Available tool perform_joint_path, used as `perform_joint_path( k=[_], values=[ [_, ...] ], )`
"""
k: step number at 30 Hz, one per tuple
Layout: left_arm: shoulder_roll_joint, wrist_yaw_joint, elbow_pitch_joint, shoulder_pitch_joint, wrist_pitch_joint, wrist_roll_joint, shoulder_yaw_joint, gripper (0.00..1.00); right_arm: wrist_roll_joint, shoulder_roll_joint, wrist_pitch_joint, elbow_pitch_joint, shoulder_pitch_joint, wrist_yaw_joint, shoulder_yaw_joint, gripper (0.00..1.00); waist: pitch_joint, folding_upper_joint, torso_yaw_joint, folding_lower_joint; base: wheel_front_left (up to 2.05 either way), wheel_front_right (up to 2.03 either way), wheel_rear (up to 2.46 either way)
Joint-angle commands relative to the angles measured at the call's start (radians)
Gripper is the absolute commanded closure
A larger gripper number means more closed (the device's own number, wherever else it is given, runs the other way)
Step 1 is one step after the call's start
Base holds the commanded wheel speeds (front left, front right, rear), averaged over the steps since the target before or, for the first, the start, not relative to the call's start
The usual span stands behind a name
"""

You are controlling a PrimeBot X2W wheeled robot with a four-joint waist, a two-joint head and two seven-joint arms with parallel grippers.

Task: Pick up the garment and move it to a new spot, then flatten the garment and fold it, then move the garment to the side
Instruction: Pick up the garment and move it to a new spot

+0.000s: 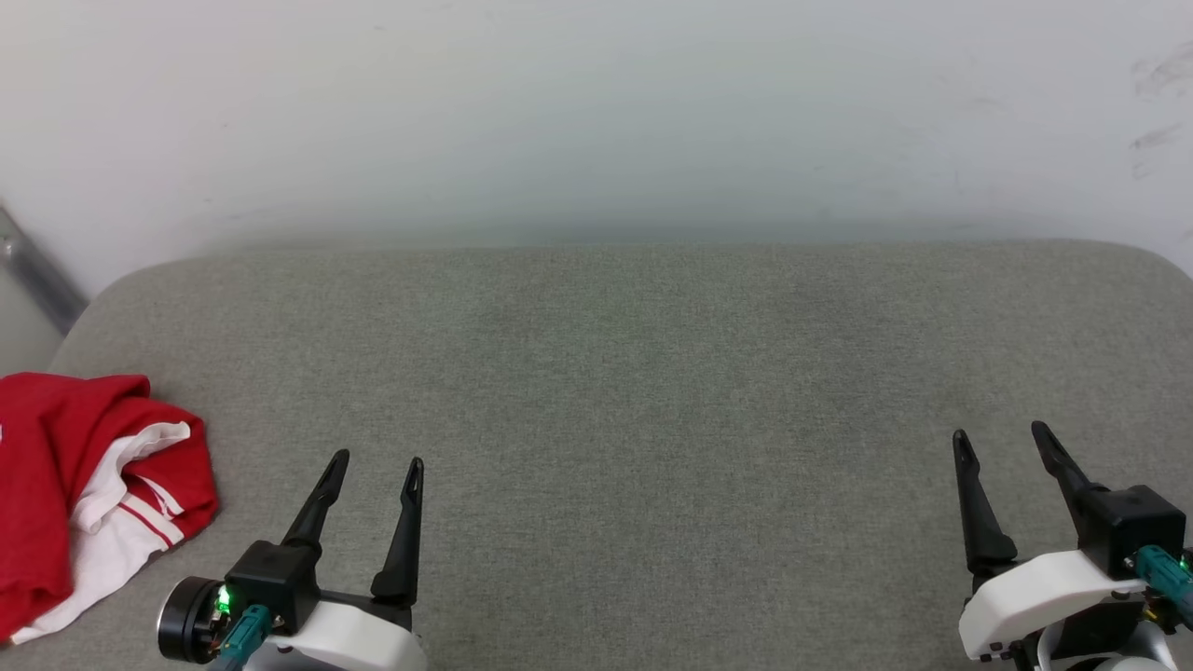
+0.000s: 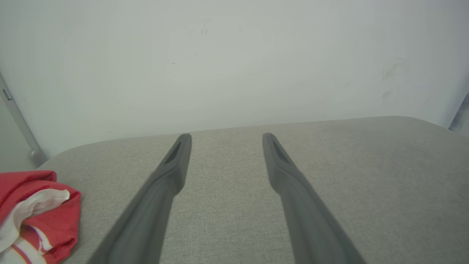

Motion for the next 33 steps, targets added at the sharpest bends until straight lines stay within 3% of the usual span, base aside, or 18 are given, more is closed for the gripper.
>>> perform_joint_path(
  k=[1,14,33],
  values=[
    [0.004,0.000,0.002,0.002,-0.008,-0.003,0.001,0.00,0.012,0.002,-0.007,0.001,0.008,0.000,0.000,0.00,0.000,0.0000,0.005,0.0000,0.00,0.00,0.00],
    [-0.004,0.001,0.020,-0.010,-0.006,-0.021,0.018,0.00,0.038,0.002,-0.009,-0.018,0.008,0.000,0.028,0.00,-0.002,0.0000,0.106,0.0000,0.00,0.00,0.00],
    [0.009,0.012,0.010,0.006,-0.005,-0.024,0.104,0.00,0.101,0.002,-0.005,-0.051,0.007,0.000,0.140,0.00,-0.007,0.0000,0.458,0.0000,0.00,0.00,0.00]
  ],
)
